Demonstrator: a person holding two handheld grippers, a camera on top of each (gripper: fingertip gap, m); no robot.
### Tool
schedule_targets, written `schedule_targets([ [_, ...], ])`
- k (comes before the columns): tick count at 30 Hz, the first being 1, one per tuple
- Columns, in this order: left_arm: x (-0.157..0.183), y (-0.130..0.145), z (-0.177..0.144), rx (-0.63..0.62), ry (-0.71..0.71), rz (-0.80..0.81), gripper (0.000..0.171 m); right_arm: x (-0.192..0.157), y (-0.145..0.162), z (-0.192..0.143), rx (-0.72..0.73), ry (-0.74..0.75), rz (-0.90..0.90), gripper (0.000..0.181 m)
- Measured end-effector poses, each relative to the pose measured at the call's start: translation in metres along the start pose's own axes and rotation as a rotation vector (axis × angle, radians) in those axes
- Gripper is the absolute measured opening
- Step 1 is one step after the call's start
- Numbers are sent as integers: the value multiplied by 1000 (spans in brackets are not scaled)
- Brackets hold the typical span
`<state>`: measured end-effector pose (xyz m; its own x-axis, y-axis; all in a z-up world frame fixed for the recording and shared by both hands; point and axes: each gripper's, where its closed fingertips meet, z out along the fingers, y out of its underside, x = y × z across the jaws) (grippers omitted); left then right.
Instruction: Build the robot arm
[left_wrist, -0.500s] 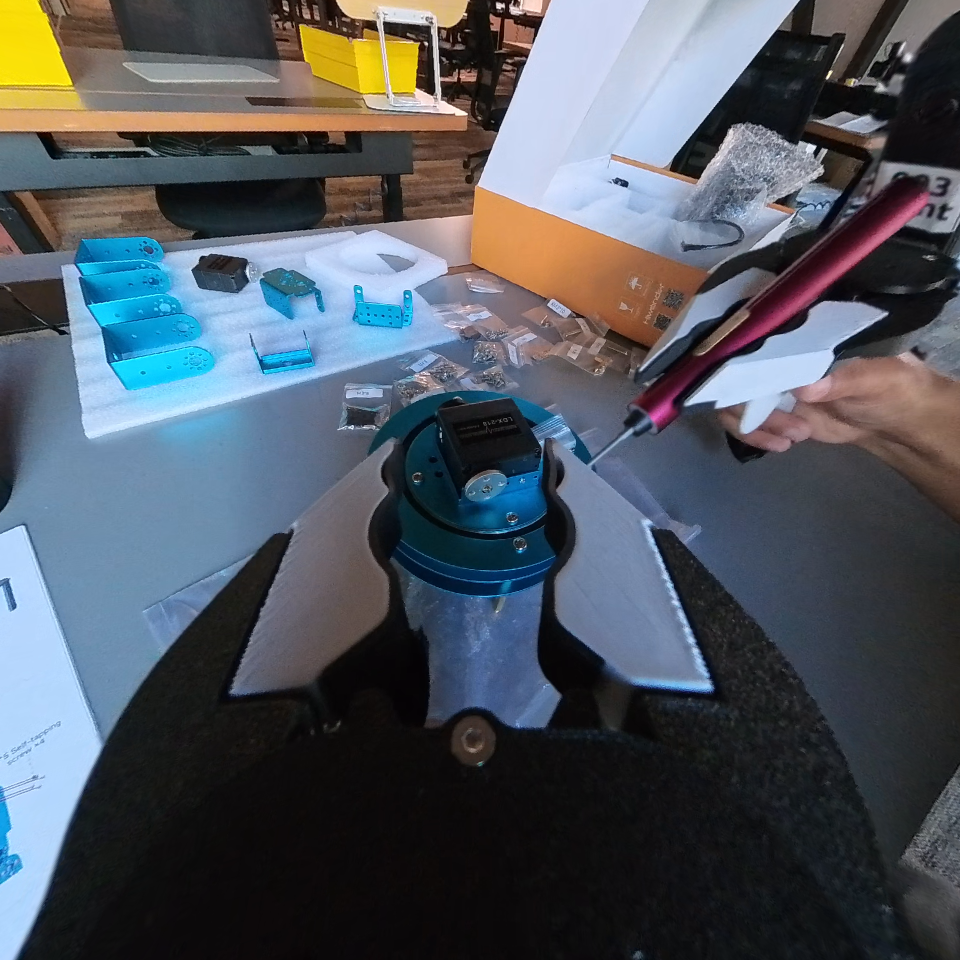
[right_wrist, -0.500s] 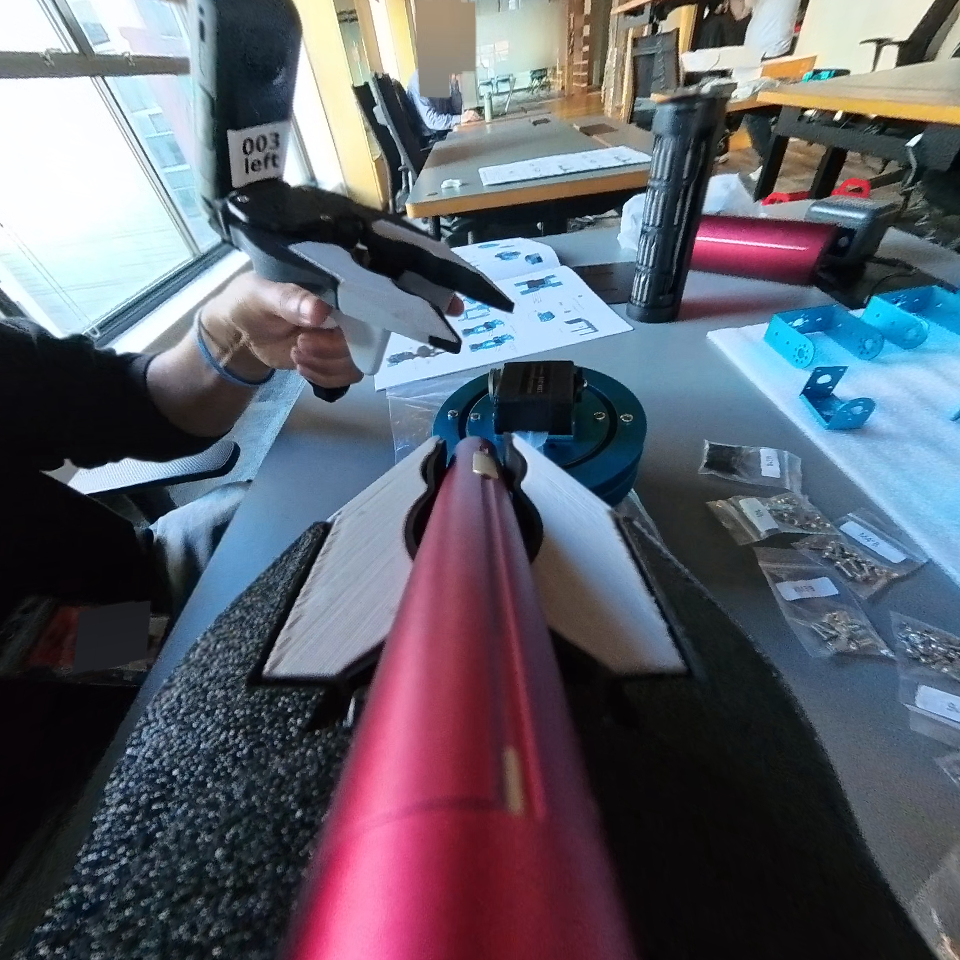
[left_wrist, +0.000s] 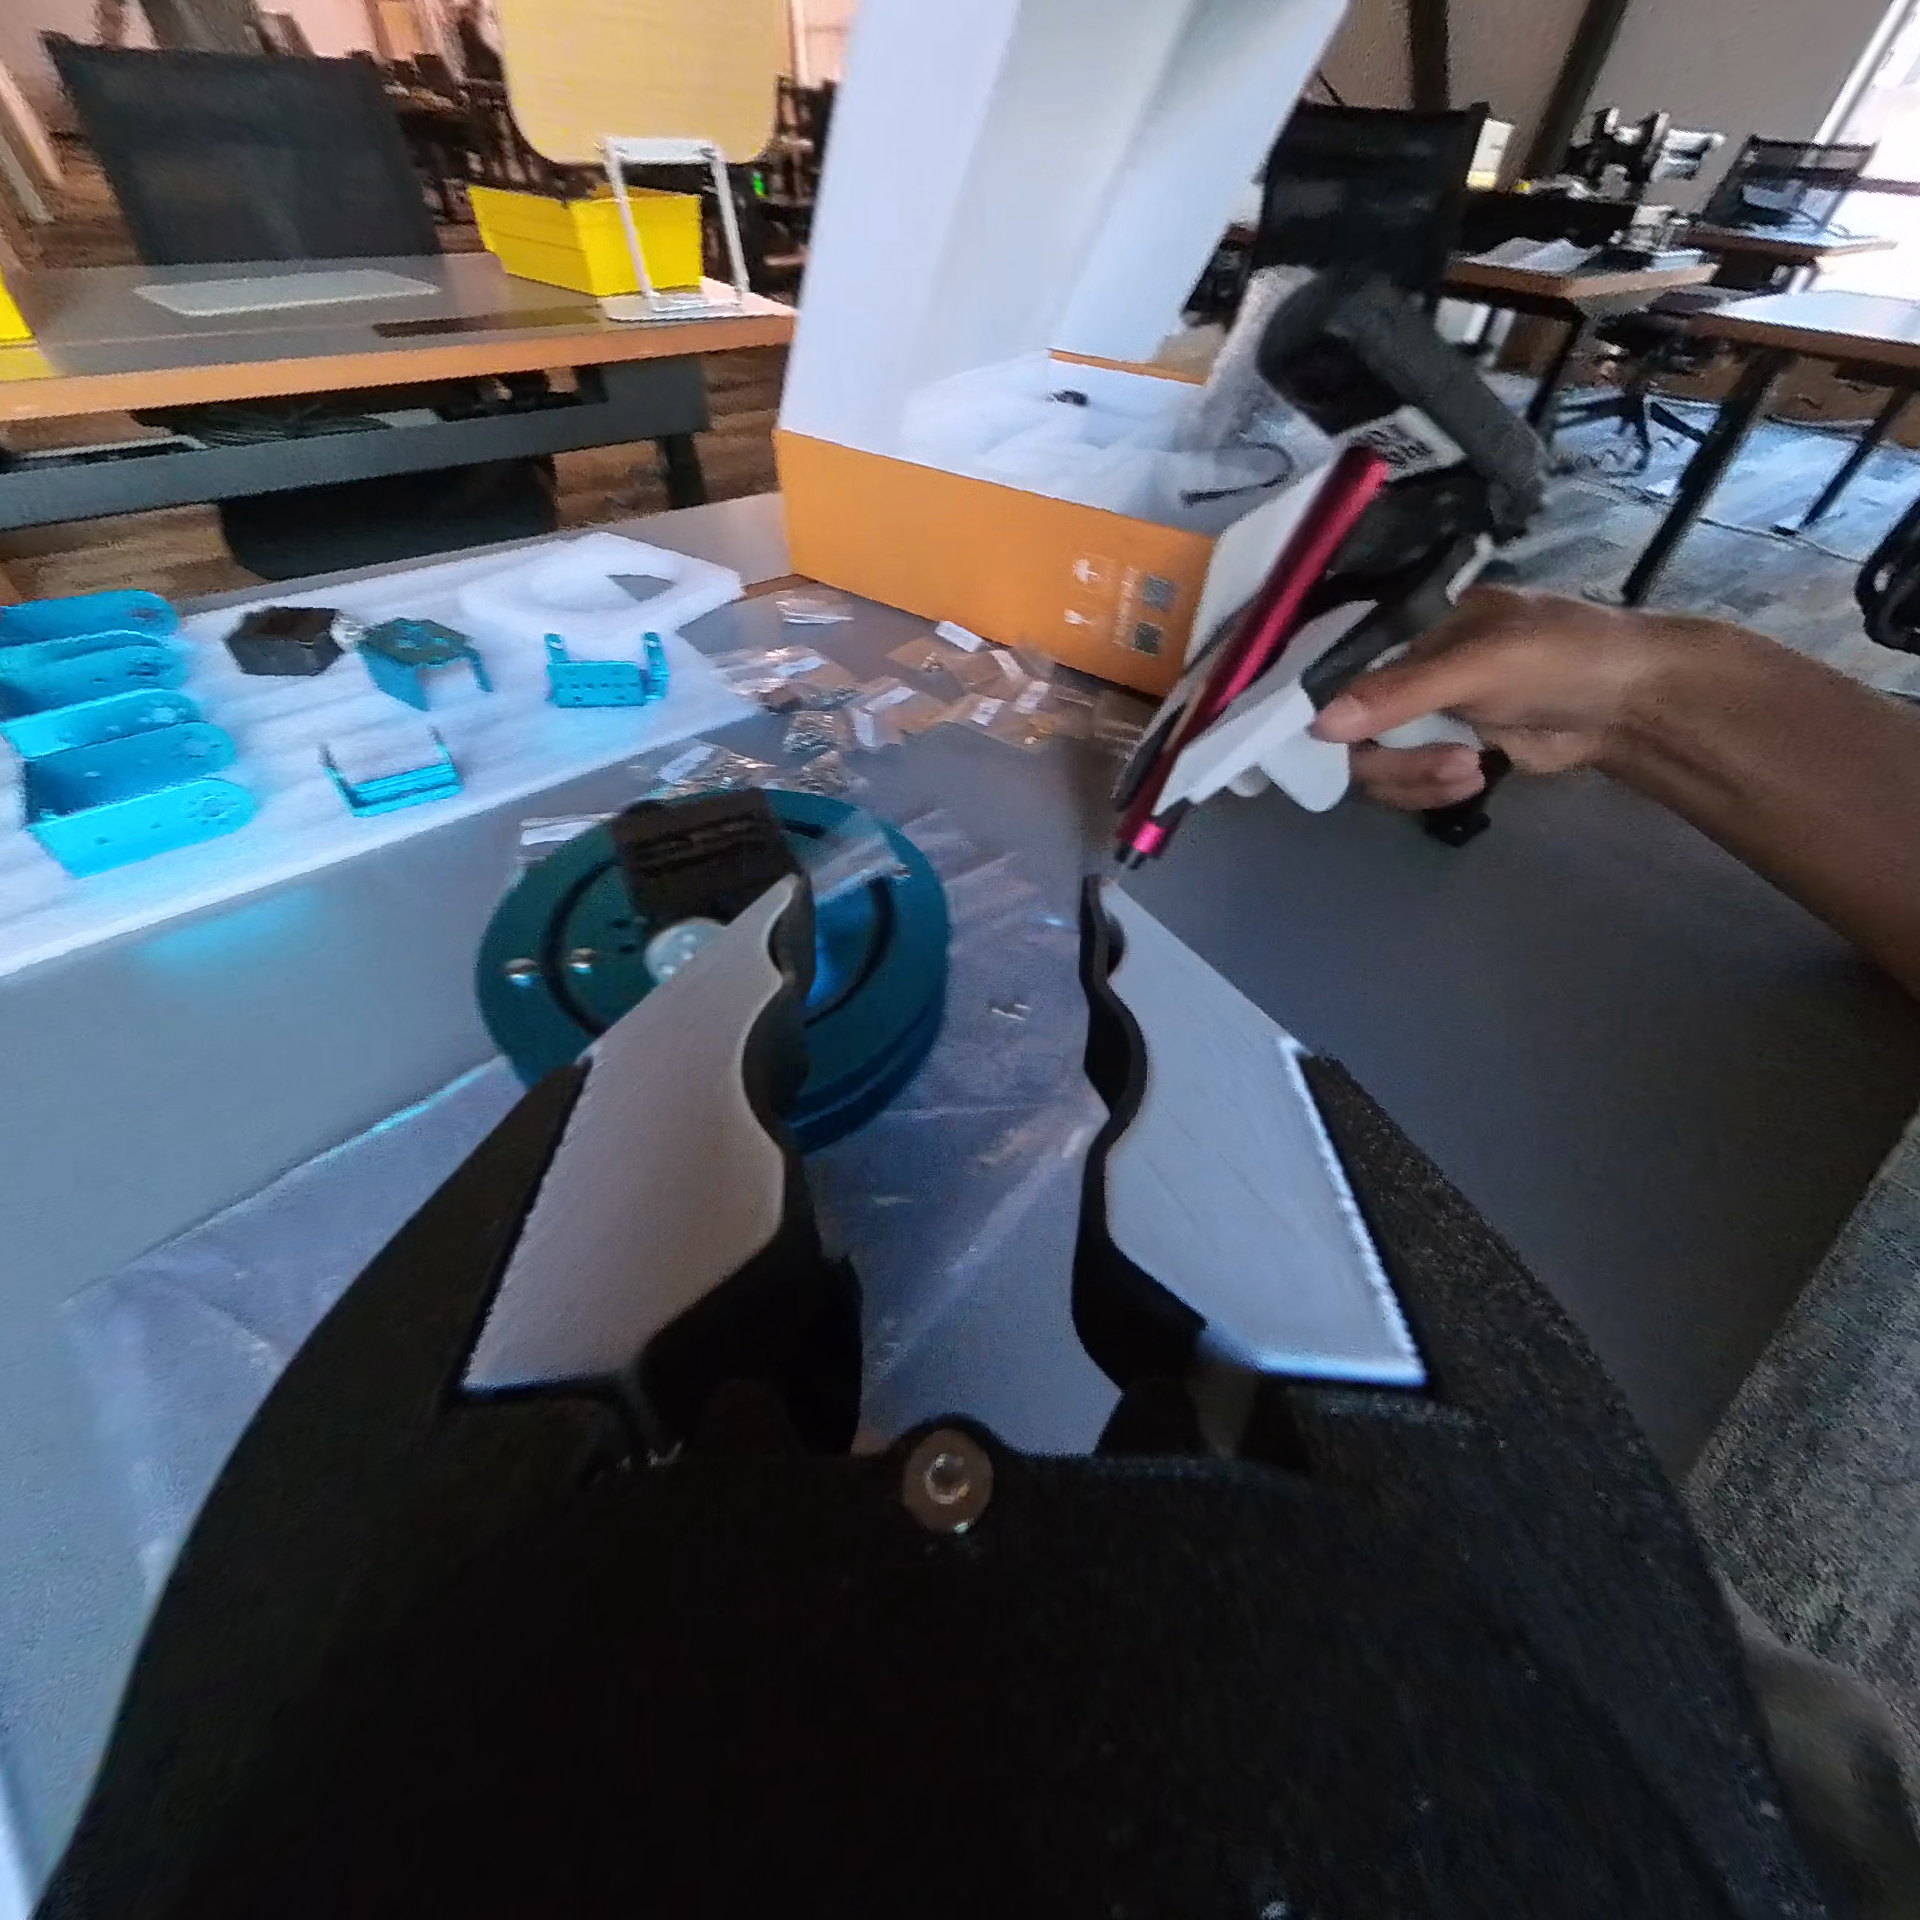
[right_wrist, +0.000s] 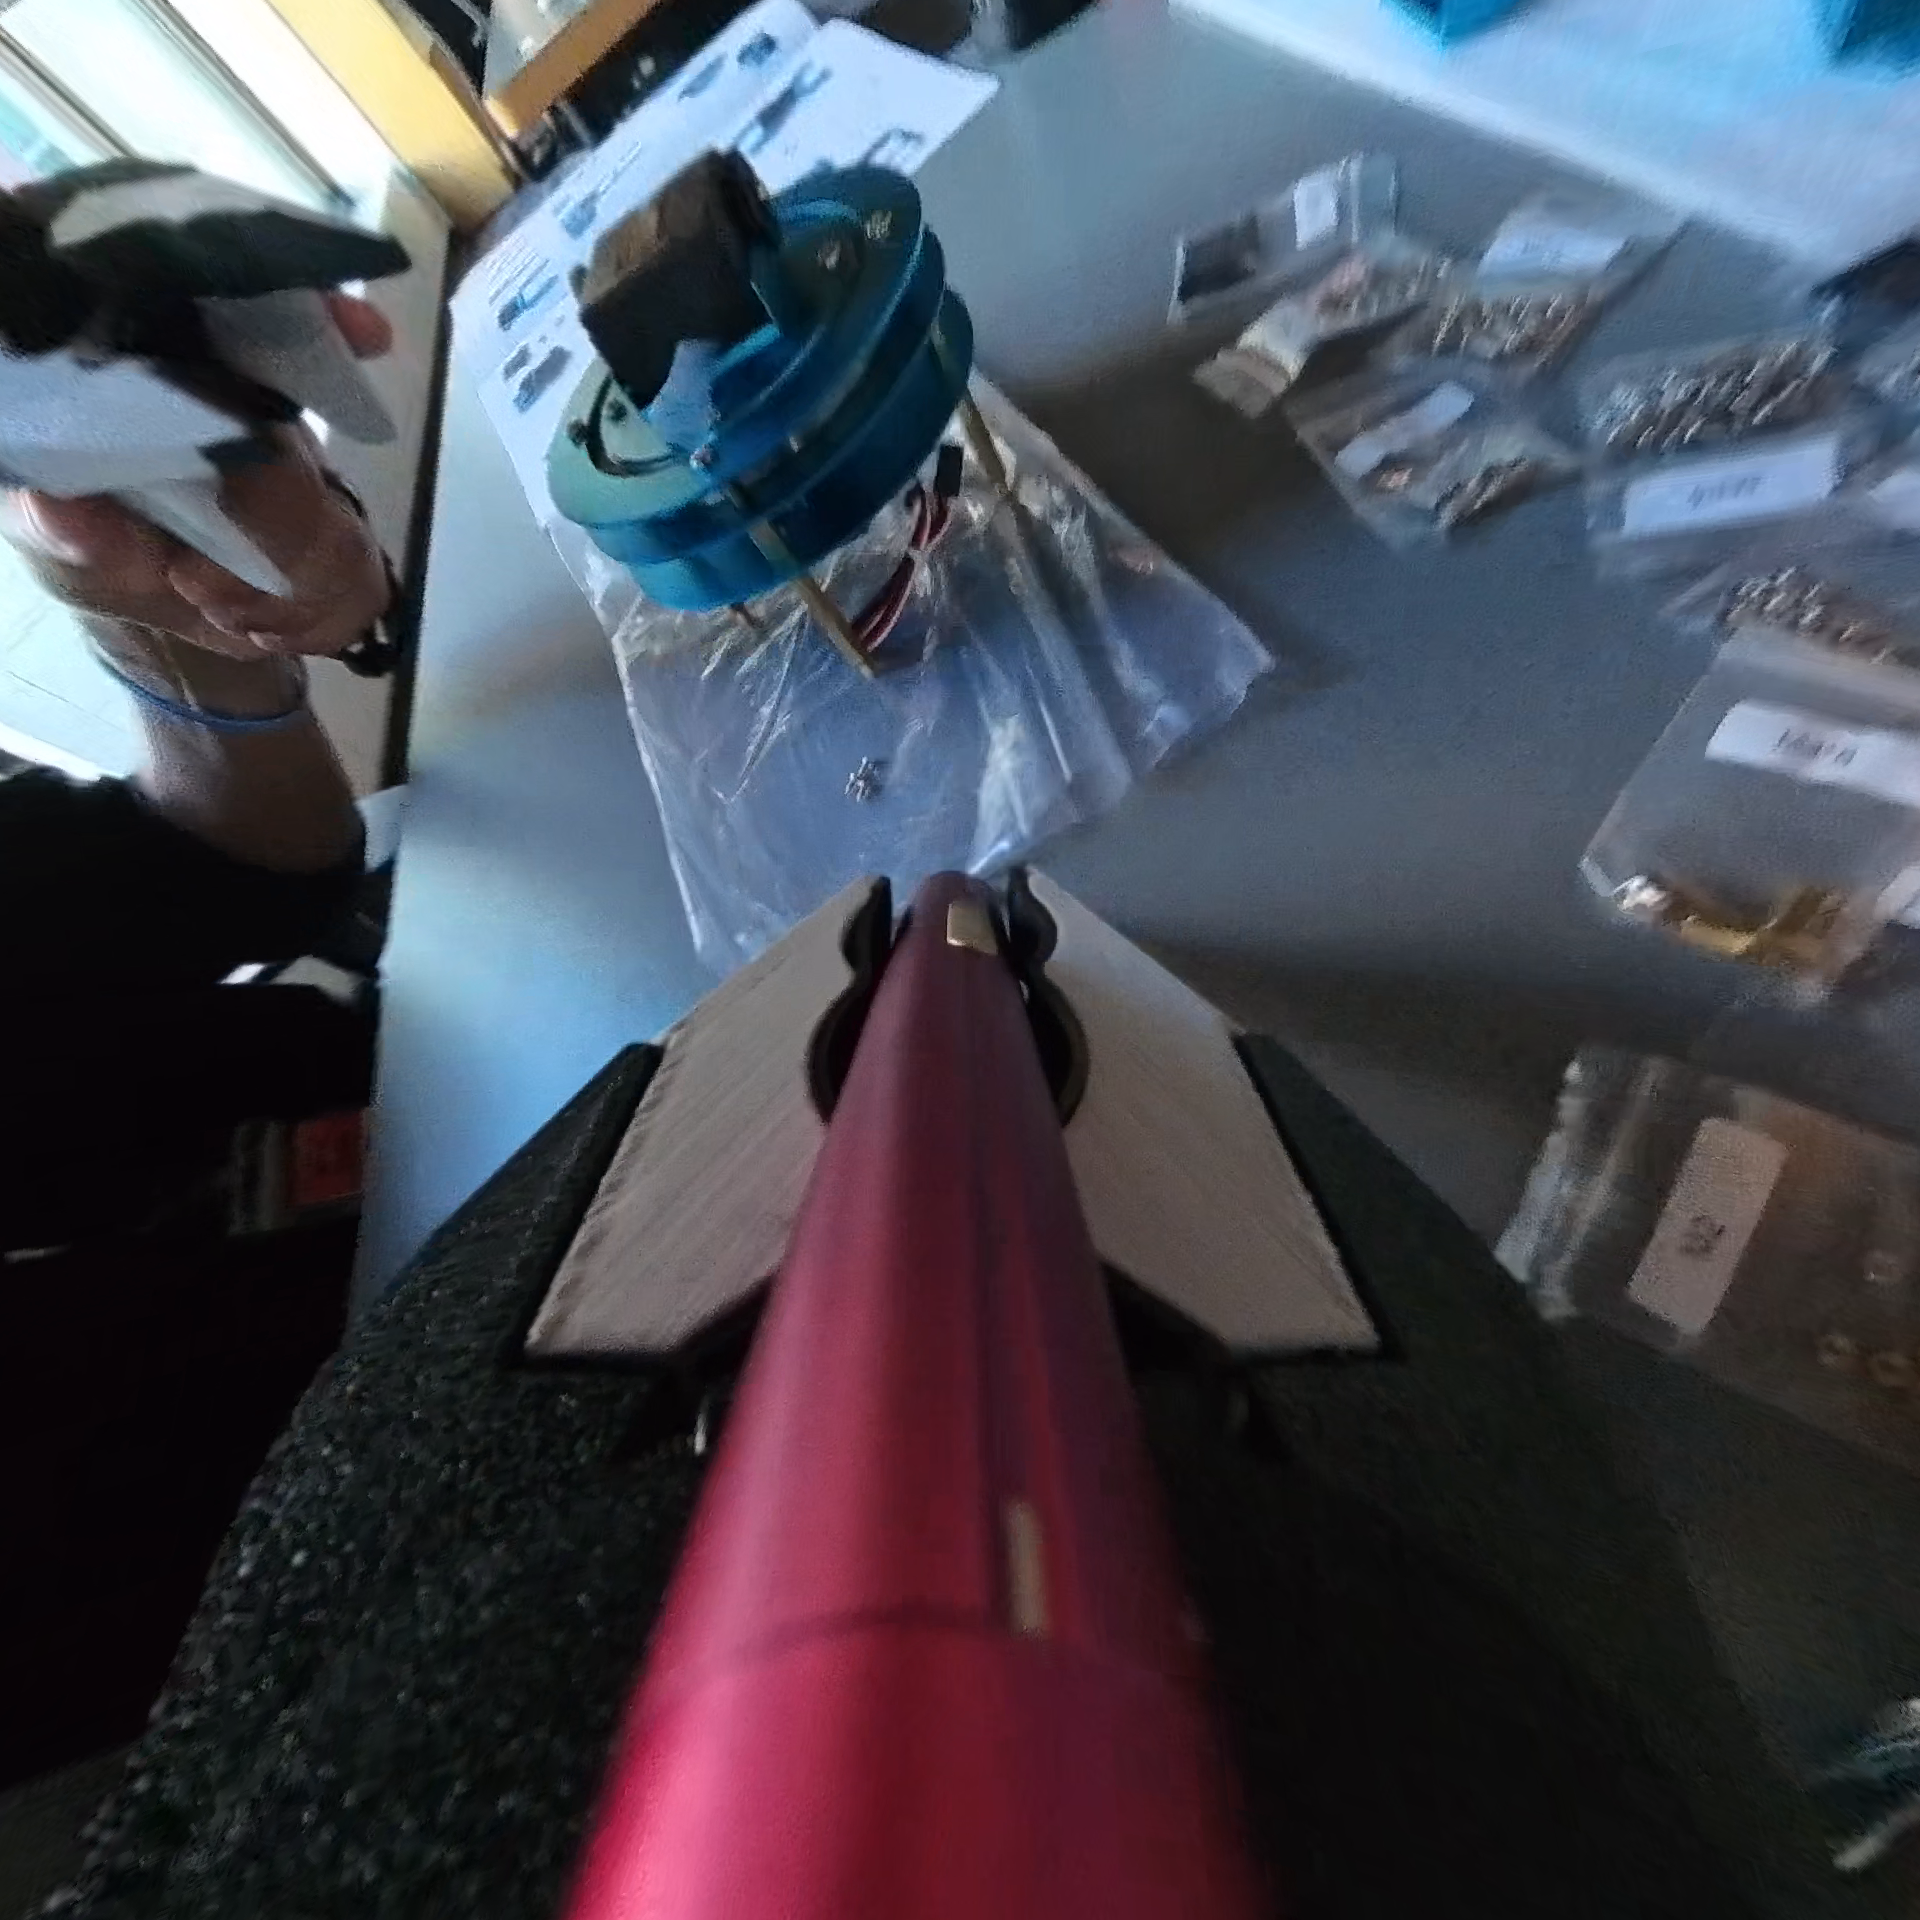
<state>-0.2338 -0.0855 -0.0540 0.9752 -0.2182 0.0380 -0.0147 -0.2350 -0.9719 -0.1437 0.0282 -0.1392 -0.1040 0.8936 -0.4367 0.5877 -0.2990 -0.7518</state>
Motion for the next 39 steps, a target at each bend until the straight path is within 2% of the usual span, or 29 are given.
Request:
schedule_targets([
  [1,6,3,0,-5,11,-1,51,-4,3,0,-21,-38,34,25],
  [3,13,7,-2,-3,14,-9,51,-5,2,-6,-18,-44,57,21],
  [5,8,11,-4,-11,-20,-20,52,-8,-2,-13,8,-19,-4,21],
  [10,-22,8,-14,-14,-125,-105,60,-21,-5,-40,85,138,-289,22],
  [13,-25,2,-20,12,-131,-170,60,-23,-10,-67,168,415,-645,21],
  [15,4,-6,-15,30,-33,-185,58,-30,-4,-81,105,636,-918,21],
  [18,83,-13,12,-16,252,-315,59,-63,-15,-93,60,956,-1338,21],
  [19,107,-21,21,-5,362,-415,58,-86,-23,-91,131,988,-1436,21],
  [20,129,-29,27,-1,486,-514,58,-108,-26,-84,212,935,-1453,20],
  [22,150,-43,36,25,656,-677,58,-136,-31,-78,351,845,-1362,21],
  [24,156,-55,37,90,764,-829,56,-157,-34,-76,501,746,-1242,21],
  [27,157,-62,33,172,872,-967,28,-171,-38,-78,629,712,-1140,21],
  [30,151,-60,33,206,858,-990,23,-169,-38,-75,689,633,-995,22],
  [34,122,-60,31,274,755,-985,21,-151,-25,-72,659,559,-790,31],
  [38,95,-62,30,303,653,-937,20,-132,-1,-72,565,460,-562,34],
  [39,91,-61,33,295,628,-933,20,-127,6,-69,528,436,-509,42],
])
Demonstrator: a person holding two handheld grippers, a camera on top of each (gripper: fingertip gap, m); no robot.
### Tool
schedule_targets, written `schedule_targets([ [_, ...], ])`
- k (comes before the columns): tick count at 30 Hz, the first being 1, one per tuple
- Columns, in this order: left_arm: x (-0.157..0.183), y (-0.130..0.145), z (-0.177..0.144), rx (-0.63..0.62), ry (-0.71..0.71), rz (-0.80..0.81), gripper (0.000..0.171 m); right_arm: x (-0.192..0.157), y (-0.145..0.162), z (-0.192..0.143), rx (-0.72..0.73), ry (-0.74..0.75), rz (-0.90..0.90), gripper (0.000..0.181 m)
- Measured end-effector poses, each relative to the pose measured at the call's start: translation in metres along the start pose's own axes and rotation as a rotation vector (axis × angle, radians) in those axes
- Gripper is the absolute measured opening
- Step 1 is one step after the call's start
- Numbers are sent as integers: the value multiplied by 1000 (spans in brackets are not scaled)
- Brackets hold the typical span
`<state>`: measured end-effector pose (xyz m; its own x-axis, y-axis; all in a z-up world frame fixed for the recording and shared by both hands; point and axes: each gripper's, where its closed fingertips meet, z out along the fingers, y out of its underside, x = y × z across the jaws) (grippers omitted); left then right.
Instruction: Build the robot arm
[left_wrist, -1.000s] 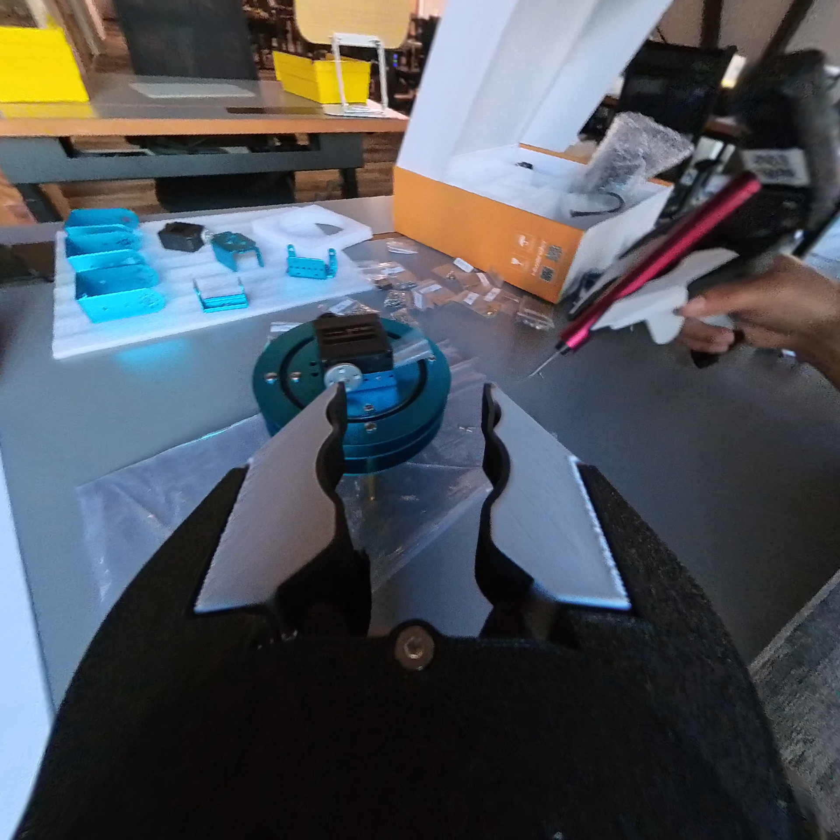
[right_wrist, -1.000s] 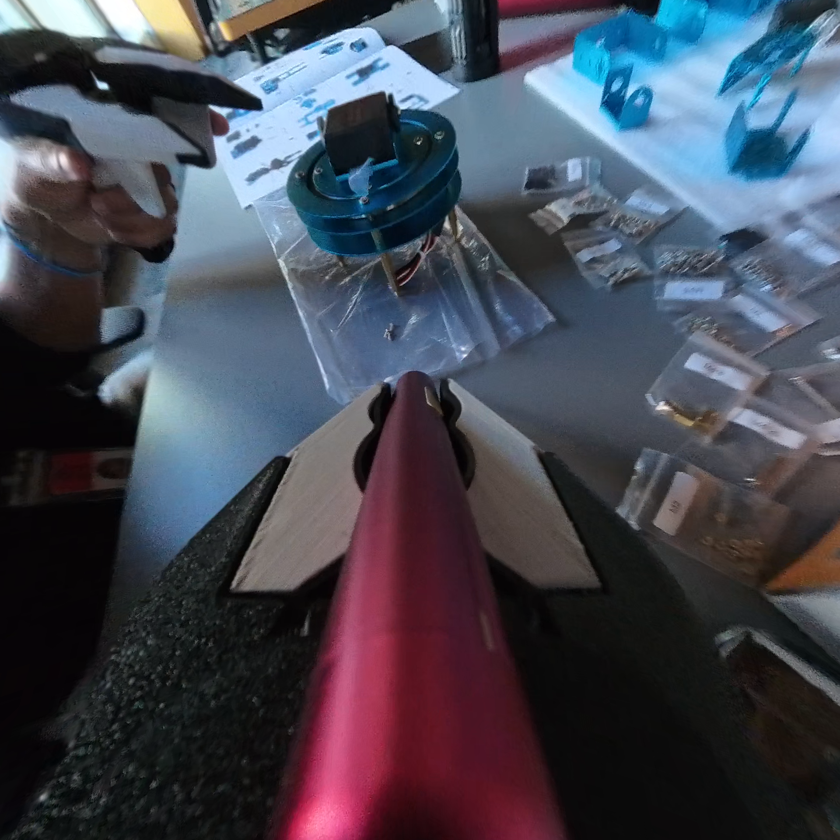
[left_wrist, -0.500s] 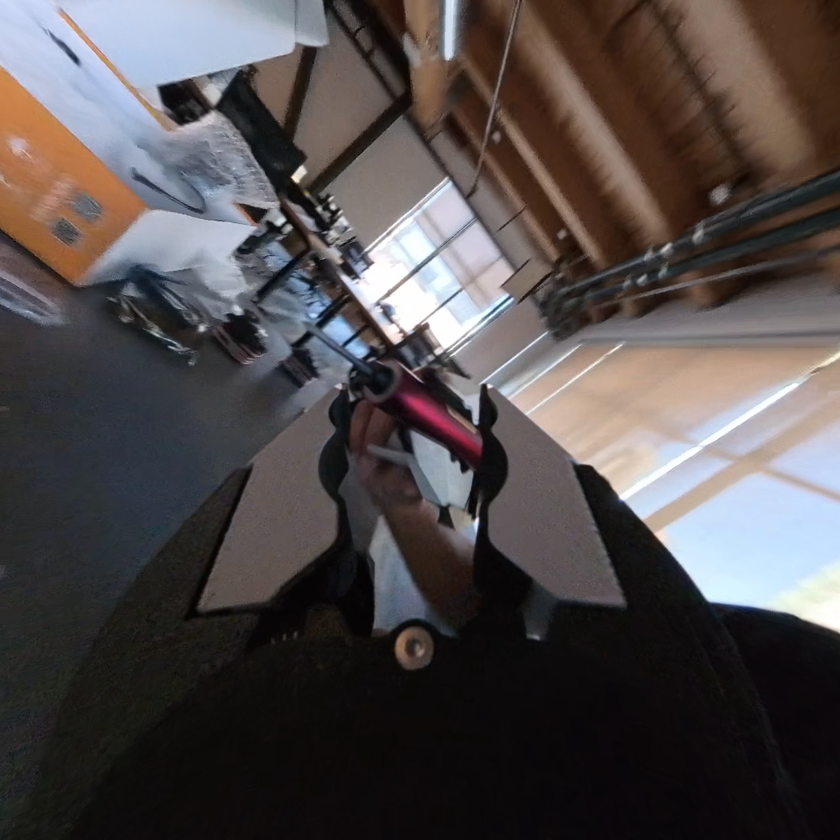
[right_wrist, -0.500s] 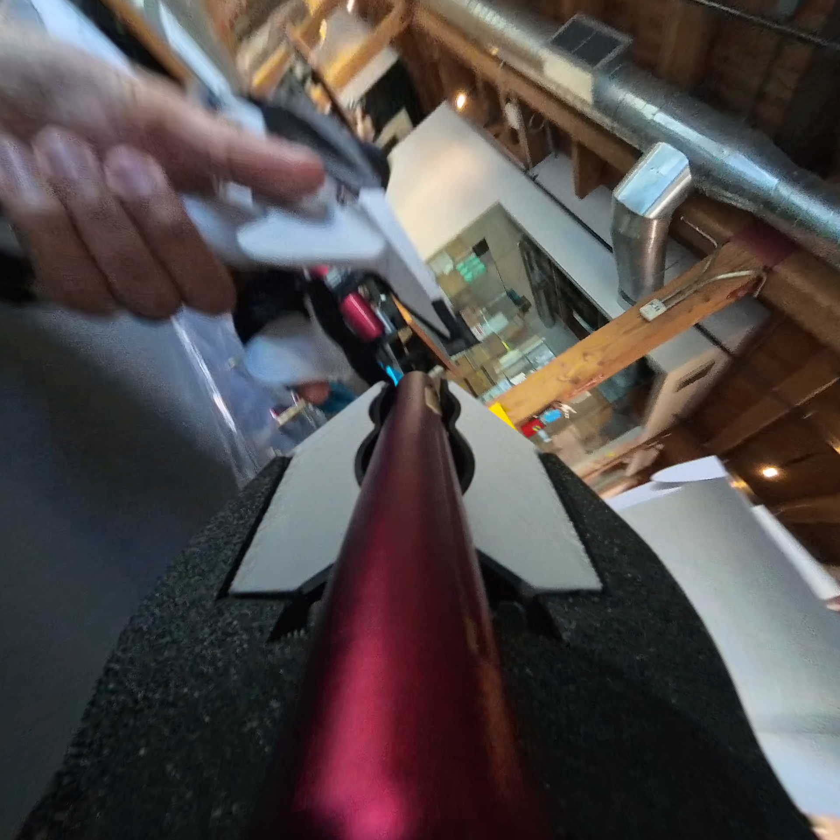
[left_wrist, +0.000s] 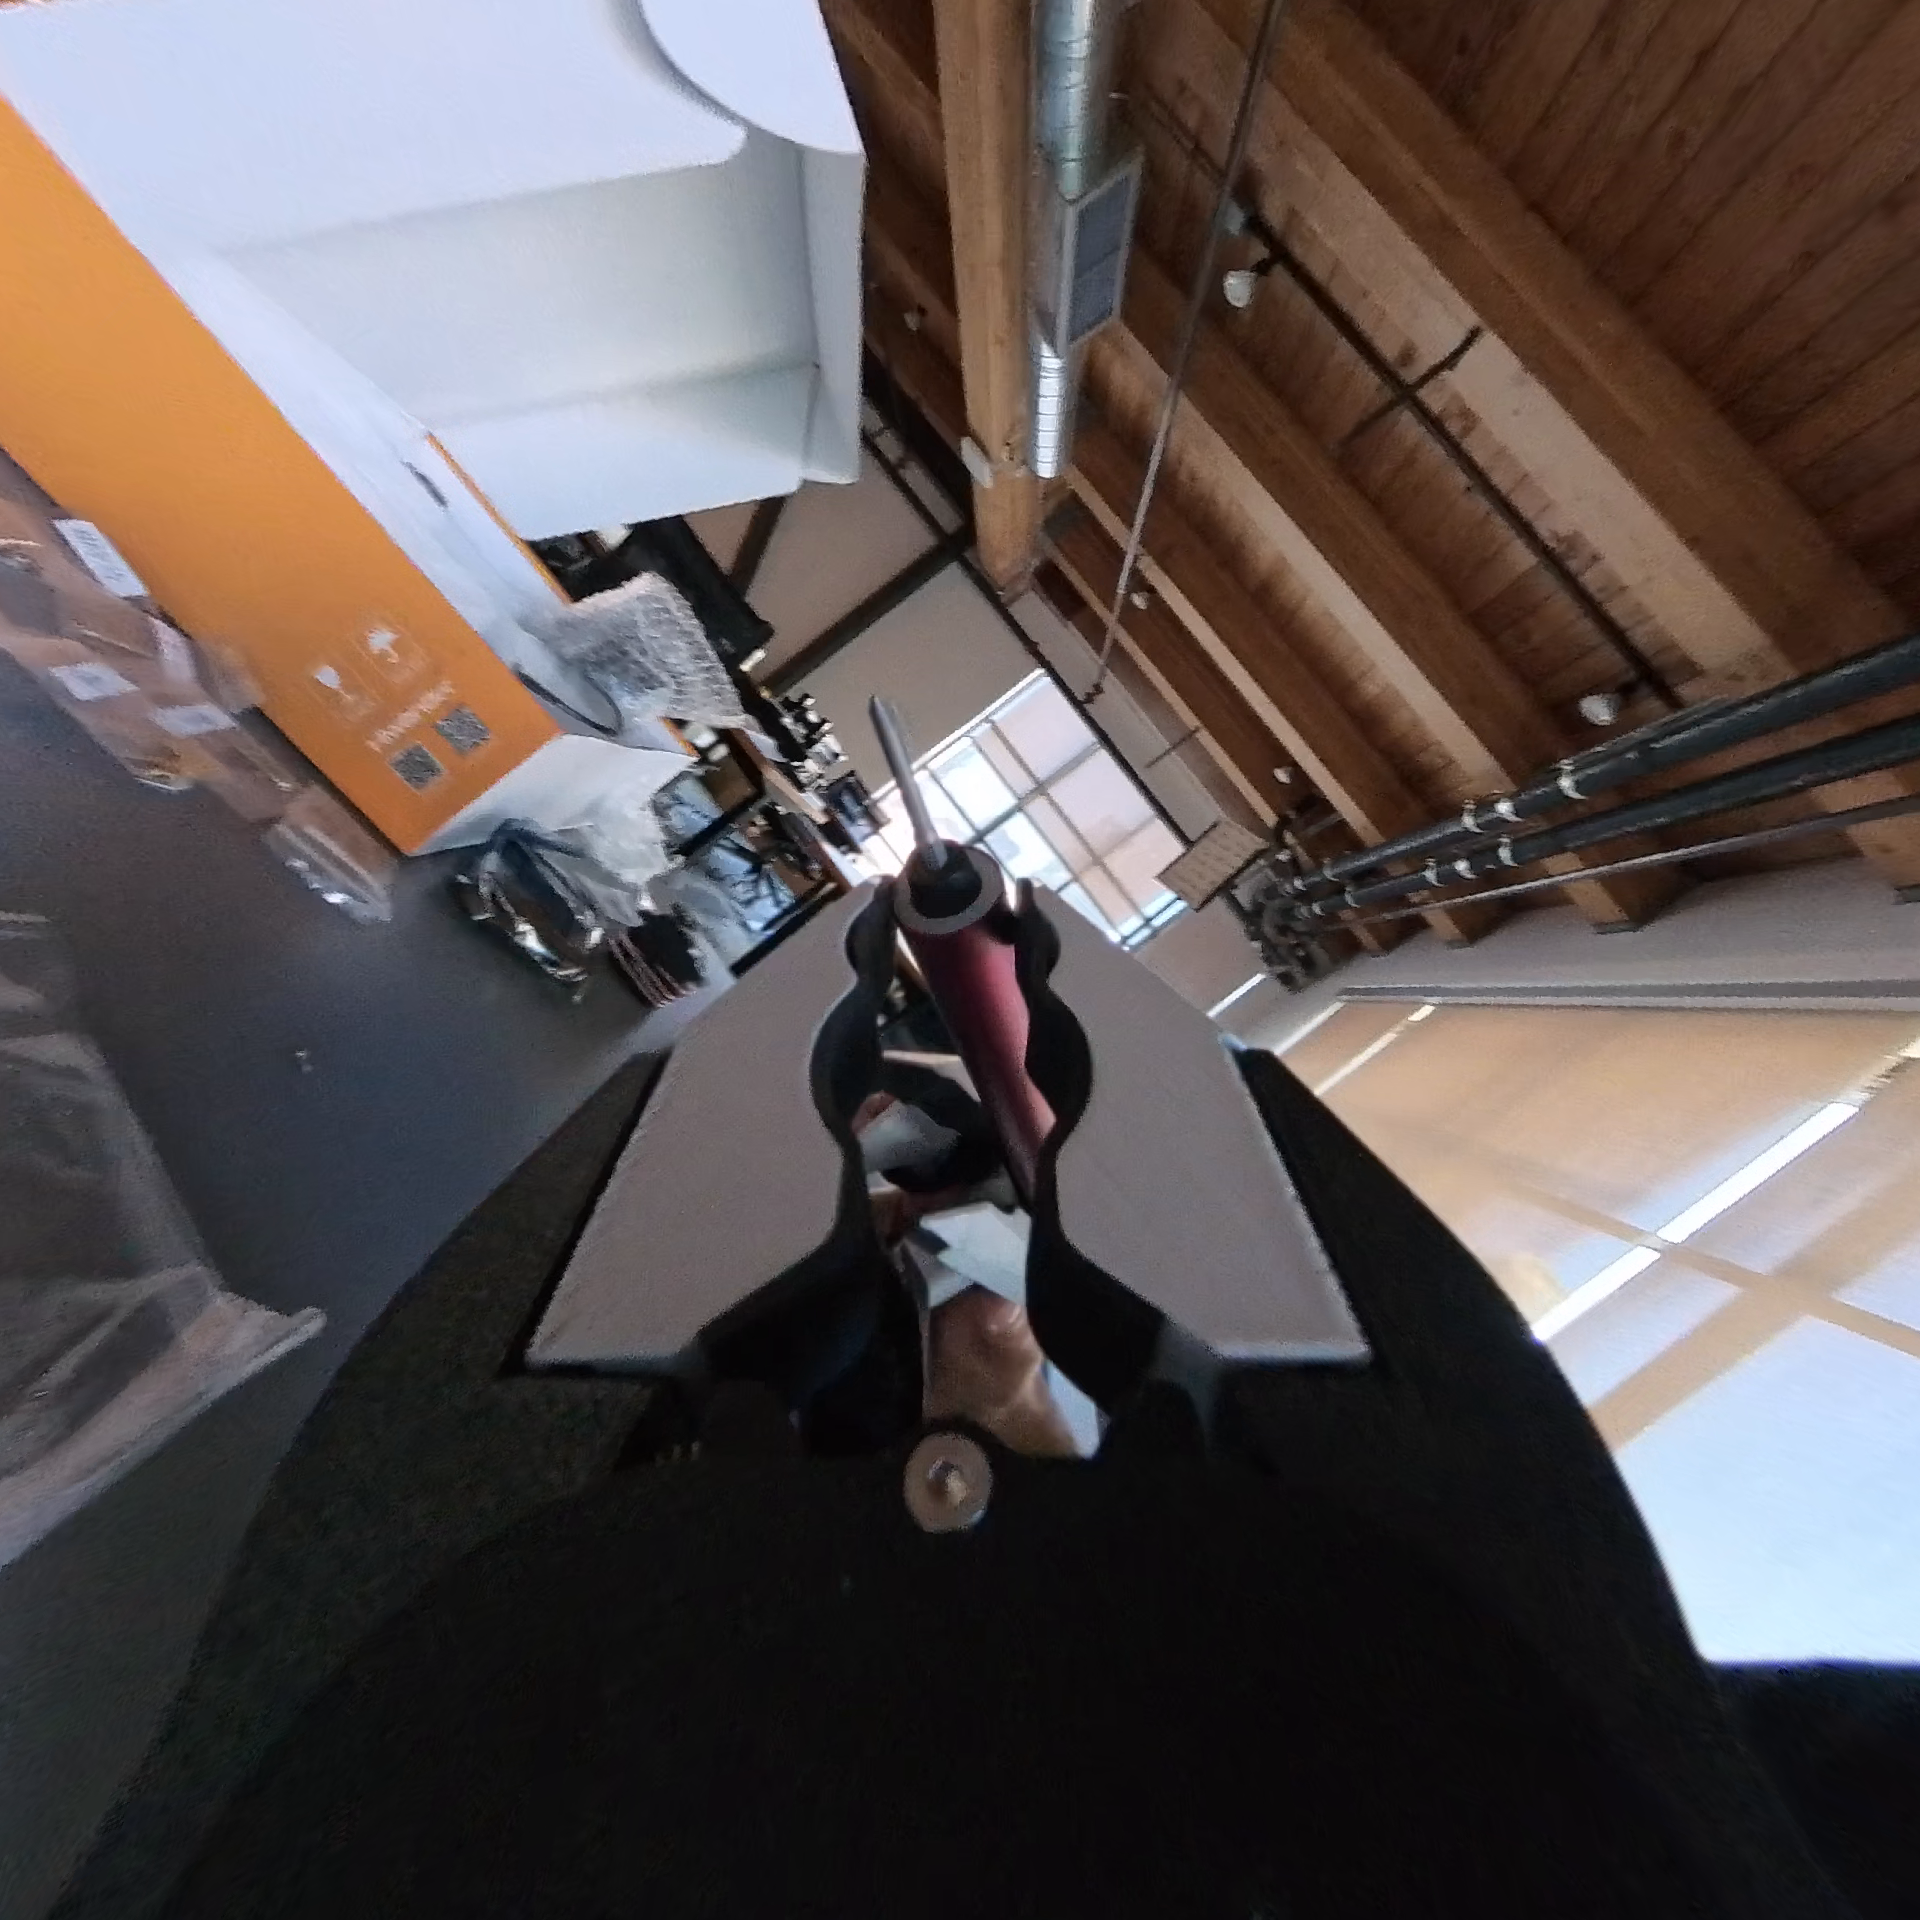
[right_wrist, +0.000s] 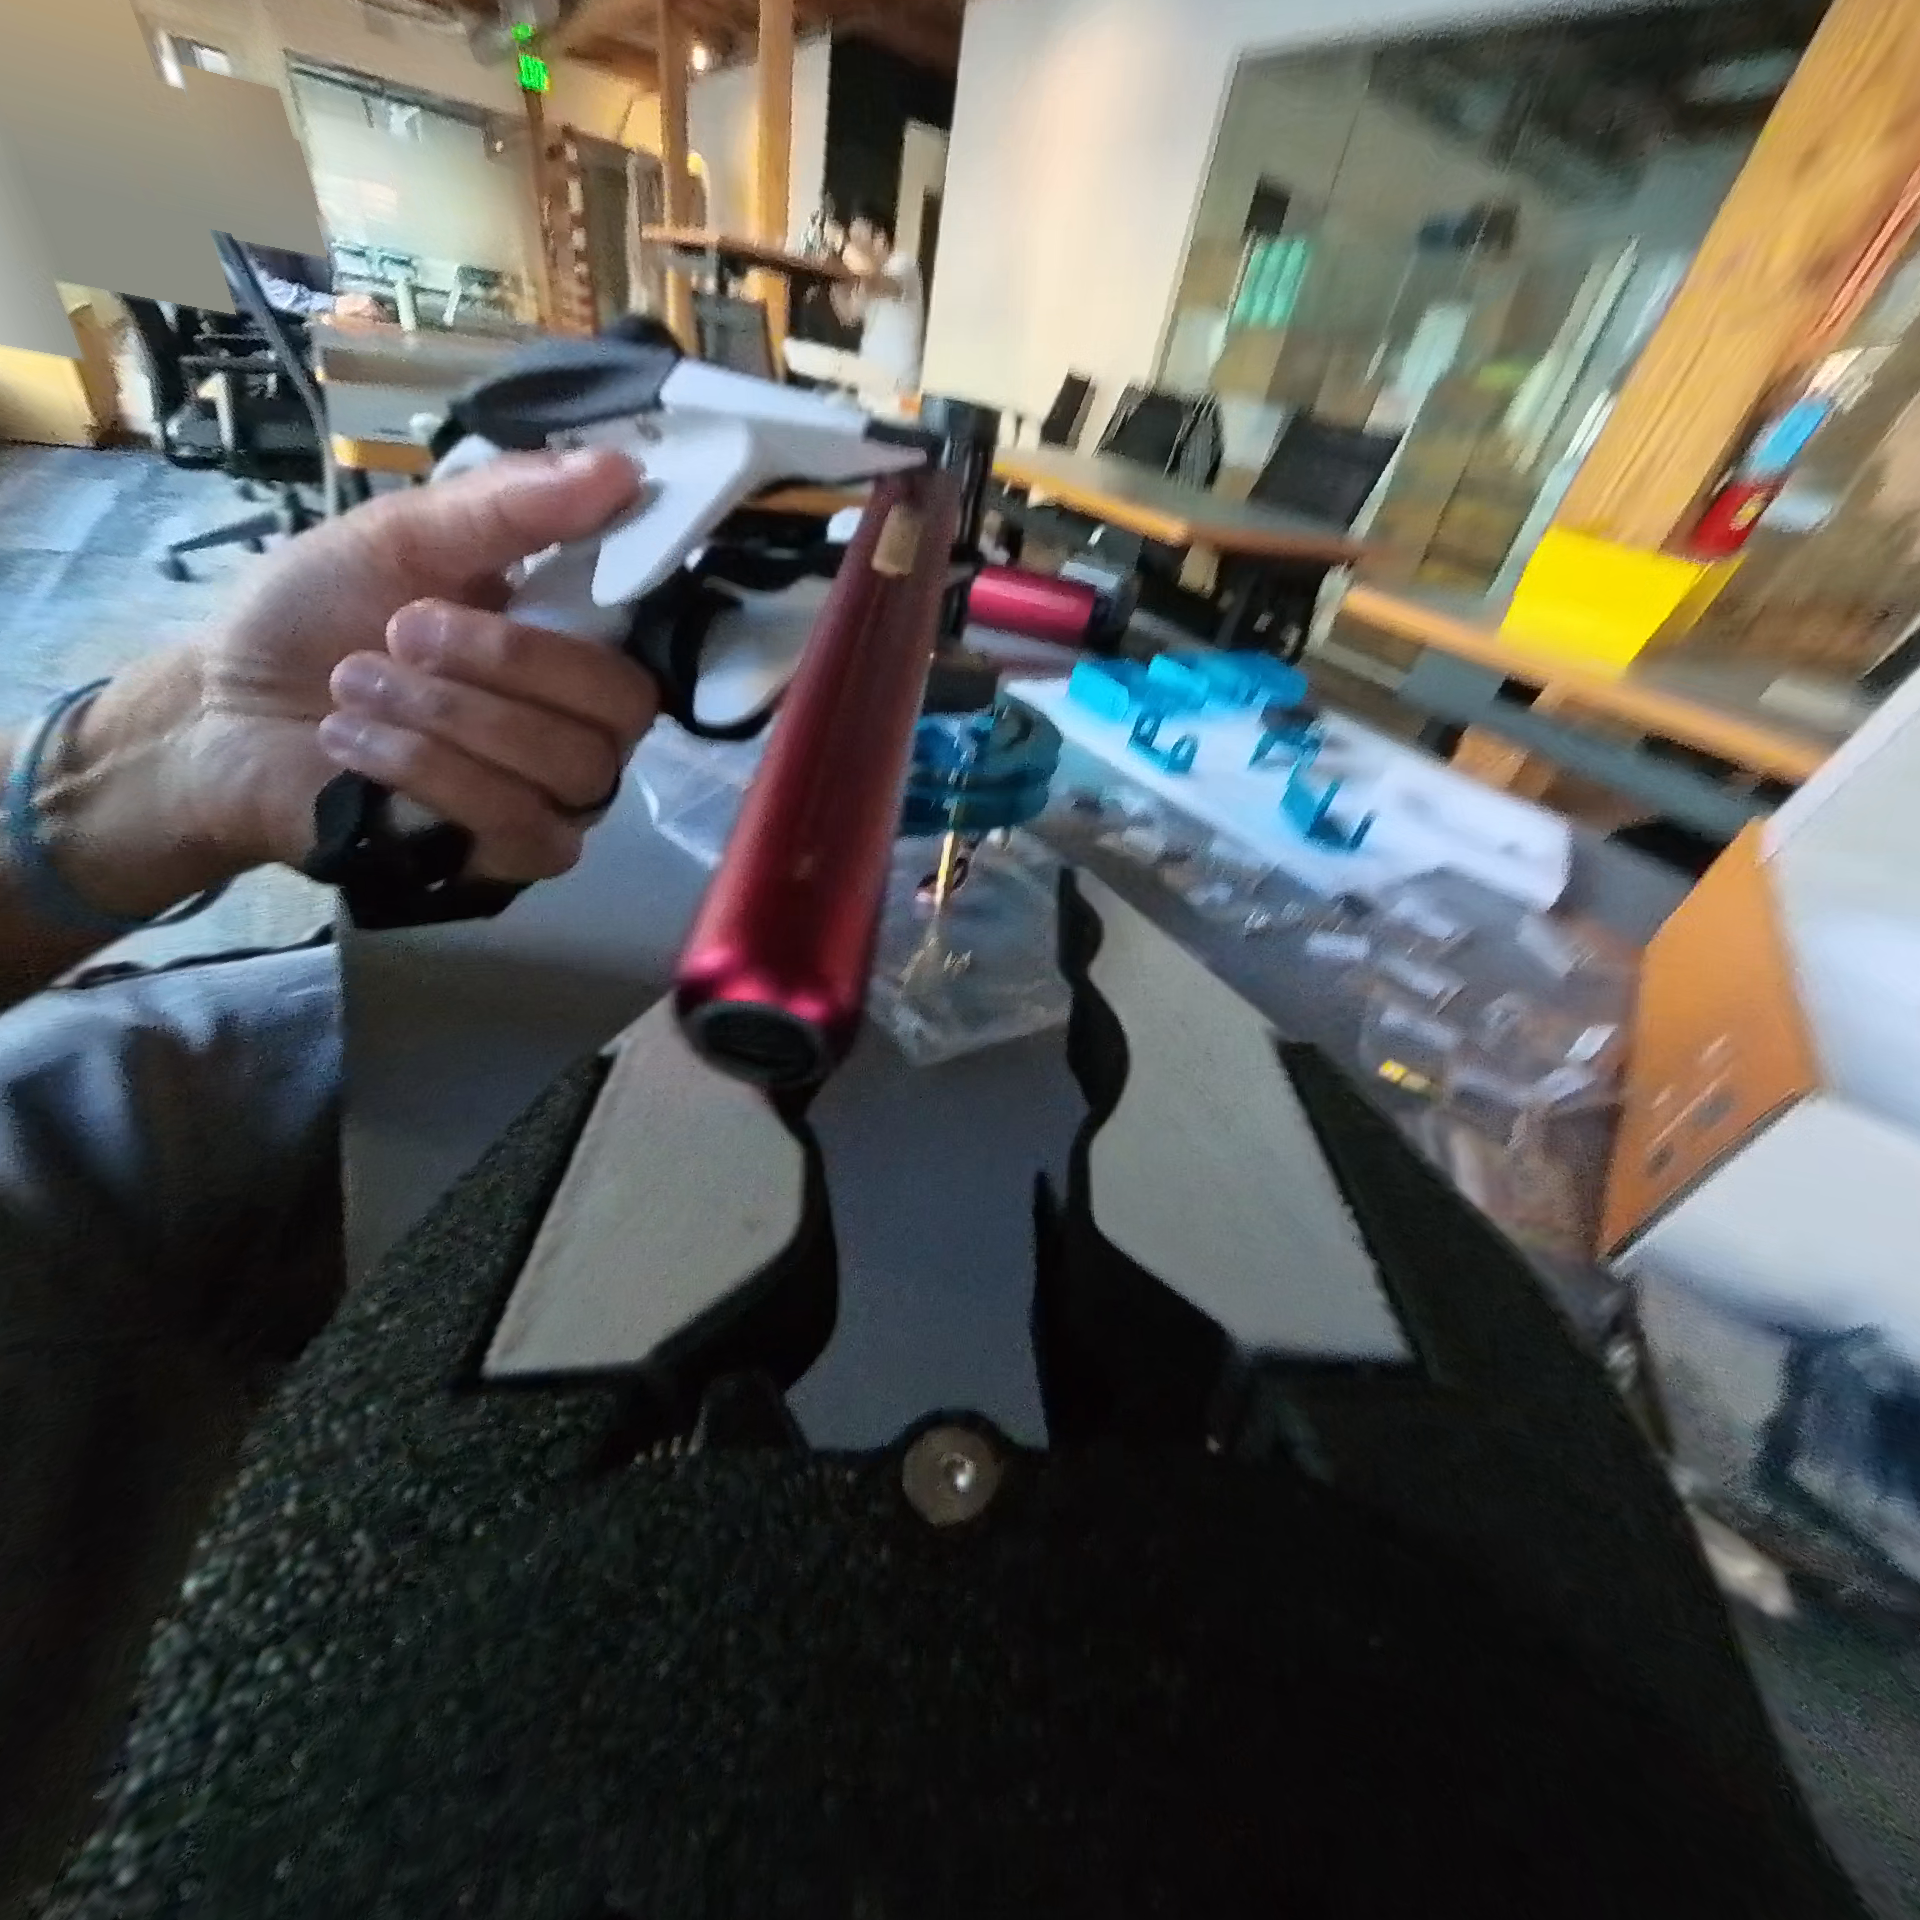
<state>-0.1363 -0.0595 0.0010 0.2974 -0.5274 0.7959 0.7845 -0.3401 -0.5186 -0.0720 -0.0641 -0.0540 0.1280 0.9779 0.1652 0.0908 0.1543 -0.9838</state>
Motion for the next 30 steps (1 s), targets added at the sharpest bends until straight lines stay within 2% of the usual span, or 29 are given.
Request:
schedule_targets([
  [4,-22,-10,10,13,-103,21,18,-2,18,-7,-72,-64,124,46],
  [7,-36,-15,23,4,-133,9,18,16,17,-13,-103,9,174,55],
  [10,-32,-11,39,-35,-134,69,18,22,-6,4,-120,35,206,66],
  [12,-29,-8,48,-50,-154,142,19,26,-9,22,-207,65,216,66],
  [17,-20,-2,56,-76,-135,218,19,28,5,41,-312,18,292,23],
  [20,-33,9,53,-148,-189,271,21,37,19,32,-386,53,243,21],
  [21,-45,13,45,-196,-255,275,33,42,30,25,-457,78,209,21],
  [22,-54,15,31,-234,-320,296,63,52,45,15,-548,125,188,21],
  [23,-56,13,12,-246,-369,343,71,64,62,3,-642,167,157,21],
  [25,-53,4,-31,-229,-446,465,64,74,90,-15,-782,185,177,21],
  [27,-53,-6,-74,-220,-543,550,68,80,106,-25,-854,192,189,21],
  [30,-69,-38,-134,-145,-724,559,67,83,133,-39,-1008,171,195,21],
])
